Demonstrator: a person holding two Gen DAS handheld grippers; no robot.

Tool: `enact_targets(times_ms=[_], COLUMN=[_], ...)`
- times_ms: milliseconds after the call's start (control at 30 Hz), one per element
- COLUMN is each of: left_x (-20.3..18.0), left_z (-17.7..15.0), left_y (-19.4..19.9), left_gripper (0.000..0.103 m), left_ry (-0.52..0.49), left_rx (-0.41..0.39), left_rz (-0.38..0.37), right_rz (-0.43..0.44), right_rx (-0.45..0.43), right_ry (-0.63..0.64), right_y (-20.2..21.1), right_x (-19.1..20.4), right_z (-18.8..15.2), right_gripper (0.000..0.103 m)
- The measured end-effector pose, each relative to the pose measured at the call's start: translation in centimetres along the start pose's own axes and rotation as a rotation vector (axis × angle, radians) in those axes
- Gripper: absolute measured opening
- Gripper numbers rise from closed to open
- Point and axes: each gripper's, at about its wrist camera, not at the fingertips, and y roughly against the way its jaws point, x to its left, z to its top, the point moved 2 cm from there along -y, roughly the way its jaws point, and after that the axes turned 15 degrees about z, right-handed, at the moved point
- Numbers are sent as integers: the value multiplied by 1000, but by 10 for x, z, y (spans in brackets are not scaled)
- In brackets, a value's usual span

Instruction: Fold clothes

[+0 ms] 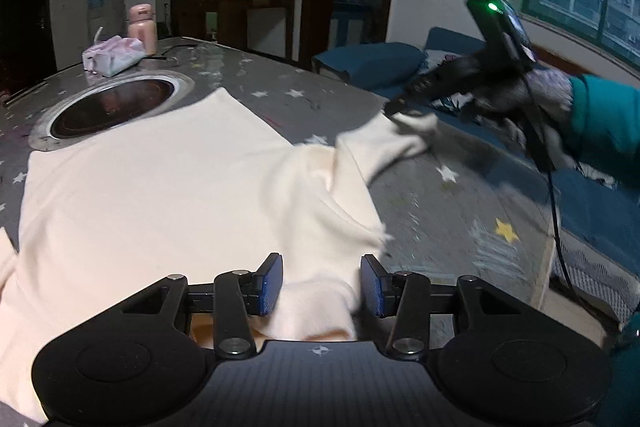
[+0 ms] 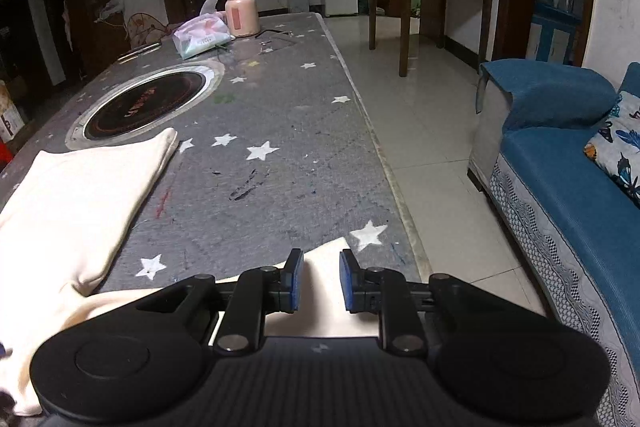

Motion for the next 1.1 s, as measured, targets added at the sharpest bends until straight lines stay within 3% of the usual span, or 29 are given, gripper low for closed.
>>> enact_targets(times_ms=[67,200,233,267,367,600,733,833,933,1000,1100], left_x=[-2,-6,-7,-8,-10,-10,-11,-12,-12,-13,-13], left_z=[-1,-4,-4,-5,-6,-8,-9,-10,-10,-10,-10], left_y=[0,1,1,1,2,2,2,2,2,2,2], left_gripper=[49,49,50,50,51,52,53,55,55,56,56], left_ry=[-3,-9,-10,-12,-19,-24,-30,-37,-45,-48,-51], left_rx=[0,1,1,1,-1,-4,-8,-12,-14,-13,-12], left_rz=[1,2,2,3,6,-1,-4,-8,-10,-10,-8], right_rz=[-17,-33,-31,-28,-10,67,94,15,-90,-94,-53], right_rx=[5,13,14,14,-1,-213,-343,-333,-260,-224,-191], right_ry=[23,49,54,59,70,117,82,20,-70,-104,-121], right_y=[-3,-9,-10,-11,-7,43,87,103,105,106,100], right_x=[1,1,1,1,4,16,0,-26,-55,-61,-57], right_z=[-1,1,1,2,8,34,26,8,-15,-27,-35], right_gripper=[29,29,26,15,6,5,5,9,10,10,19])
